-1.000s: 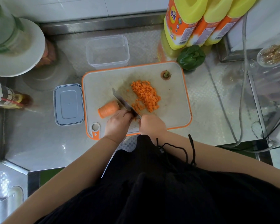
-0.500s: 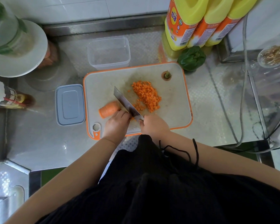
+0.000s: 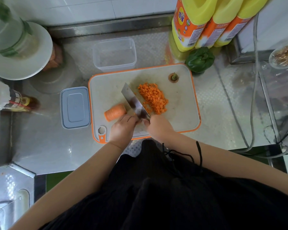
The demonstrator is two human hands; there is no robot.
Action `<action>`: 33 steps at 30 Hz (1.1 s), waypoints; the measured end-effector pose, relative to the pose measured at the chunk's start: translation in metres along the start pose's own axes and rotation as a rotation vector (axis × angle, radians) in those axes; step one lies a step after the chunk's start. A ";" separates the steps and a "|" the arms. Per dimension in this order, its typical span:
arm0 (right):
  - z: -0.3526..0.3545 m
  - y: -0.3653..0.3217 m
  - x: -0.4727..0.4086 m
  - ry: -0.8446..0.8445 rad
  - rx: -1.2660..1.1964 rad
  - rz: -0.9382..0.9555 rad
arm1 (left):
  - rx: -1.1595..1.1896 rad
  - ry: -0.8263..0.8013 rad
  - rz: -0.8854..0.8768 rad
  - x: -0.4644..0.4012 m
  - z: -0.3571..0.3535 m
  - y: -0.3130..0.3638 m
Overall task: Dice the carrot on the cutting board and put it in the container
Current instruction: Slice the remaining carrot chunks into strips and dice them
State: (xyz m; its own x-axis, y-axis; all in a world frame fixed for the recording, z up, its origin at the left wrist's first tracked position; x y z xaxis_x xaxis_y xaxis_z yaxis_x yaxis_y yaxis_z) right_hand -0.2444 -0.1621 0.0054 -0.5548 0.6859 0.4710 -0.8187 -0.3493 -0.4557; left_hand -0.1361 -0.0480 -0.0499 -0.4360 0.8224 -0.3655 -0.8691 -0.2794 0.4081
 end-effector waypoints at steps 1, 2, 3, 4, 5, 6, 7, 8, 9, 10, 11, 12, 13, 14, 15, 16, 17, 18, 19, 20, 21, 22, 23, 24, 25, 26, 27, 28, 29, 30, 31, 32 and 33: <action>0.000 0.002 0.001 0.008 -0.003 0.004 | 0.008 0.003 0.002 0.001 0.002 0.000; 0.001 0.004 0.002 0.016 -0.001 0.009 | 0.009 0.006 -0.002 0.002 0.004 -0.001; 0.002 0.004 0.004 0.018 0.008 0.017 | 0.011 0.013 -0.011 0.002 0.006 -0.001; 0.003 0.005 0.005 0.016 0.022 0.031 | 0.008 0.021 -0.022 0.003 0.007 0.000; 0.003 0.005 0.006 0.011 0.043 0.047 | 0.002 0.030 -0.034 0.003 0.007 0.000; 0.002 0.004 0.007 0.005 0.064 0.060 | -0.006 0.037 -0.044 0.003 0.007 0.000; 0.001 0.002 0.008 -0.001 0.083 0.070 | -0.010 0.040 -0.051 0.003 0.006 0.000; -0.001 0.001 0.008 -0.010 0.097 0.076 | -0.015 0.038 -0.056 0.002 0.006 0.001; -0.004 -0.001 0.008 -0.018 0.109 0.081 | -0.020 0.034 -0.056 0.001 0.005 0.001; -0.007 -0.001 0.007 -0.024 0.121 0.078 | -0.026 0.026 -0.059 -0.001 0.005 0.001; -0.008 -0.002 0.006 -0.028 0.131 0.071 | -0.032 0.017 -0.062 -0.001 0.005 0.001; -0.009 -0.002 0.005 -0.029 0.139 0.063 | -0.037 0.009 -0.060 -0.002 0.006 0.001; -0.010 -0.003 0.005 -0.028 0.147 0.059 | -0.042 0.002 -0.062 -0.003 0.006 0.002; -0.010 -0.004 0.005 -0.028 0.153 0.056 | -0.042 -0.005 -0.065 -0.003 0.006 0.002; -0.011 -0.005 0.006 -0.025 0.156 0.055 | -0.041 -0.007 -0.069 -0.004 0.006 0.003; -0.011 -0.006 0.006 -0.022 0.153 0.050 | -0.041 -0.009 -0.075 -0.004 0.007 0.003; -0.011 -0.007 0.006 -0.013 0.142 0.045 | -0.041 -0.008 -0.078 -0.004 0.006 0.003; -0.011 -0.008 0.004 0.001 0.122 0.038 | -0.038 -0.009 -0.075 -0.005 0.005 0.003; -0.010 -0.008 0.003 0.016 0.095 0.031 | -0.042 -0.011 -0.074 -0.005 0.005 0.003; -0.009 -0.008 0.001 0.028 0.063 0.018 | -0.050 -0.010 -0.072 -0.004 0.004 0.003; -0.007 -0.008 -0.001 0.036 0.031 0.004 | -0.057 -0.007 -0.073 -0.004 0.004 0.002; -0.006 -0.007 -0.003 0.038 0.007 -0.006 | -0.060 -0.007 -0.069 -0.003 0.004 0.002; -0.006 -0.006 -0.004 0.039 -0.009 -0.008 | -0.057 -0.007 -0.057 -0.002 0.005 0.002; -0.006 -0.004 -0.004 0.041 -0.022 -0.011 | -0.051 -0.008 -0.045 -0.001 0.005 0.002; -0.004 -0.002 -0.003 0.046 -0.034 -0.015 | -0.040 -0.007 -0.032 -0.001 0.006 0.001; -0.003 0.000 -0.002 0.054 -0.044 -0.022 | -0.028 0.003 -0.024 0.000 0.007 0.001; -0.001 0.002 -0.001 0.060 -0.048 -0.023 | -0.017 0.013 -0.021 0.000 0.008 0.000; 0.000 0.003 0.000 0.060 -0.047 -0.017 | -0.011 0.025 -0.022 0.001 0.010 0.000; 0.001 0.003 0.002 0.053 -0.041 -0.006 | -0.006 0.033 -0.029 0.001 0.011 0.001; 0.001 0.002 0.004 0.045 -0.030 0.007 | -0.006 0.037 -0.038 0.001 0.012 0.001; 0.000 0.000 0.006 0.039 -0.015 0.022 | -0.005 0.037 -0.046 0.001 0.012 0.001; -0.001 -0.001 0.006 0.033 0.000 0.036 | -0.010 0.032 -0.047 0.000 0.011 0.001; -0.002 -0.002 0.007 0.028 0.016 0.050 | -0.018 0.024 -0.048 0.000 0.010 0.001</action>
State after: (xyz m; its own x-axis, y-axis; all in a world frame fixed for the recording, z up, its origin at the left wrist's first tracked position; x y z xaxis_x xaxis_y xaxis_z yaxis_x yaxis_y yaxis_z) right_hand -0.2460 -0.1550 0.0083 -0.5909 0.6849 0.4263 -0.7924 -0.3937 -0.4659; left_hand -0.1346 -0.0433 -0.0409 -0.3987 0.8230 -0.4047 -0.8933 -0.2485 0.3746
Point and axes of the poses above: each hand's wrist, its own x-axis away from the middle knuckle, its own z-axis out of the back of the hand, y = z × x, the point moved 2 cm from there along -x, towards the middle knuckle, and after that the axes turned 13 degrees about y, right-handed, at the moved point
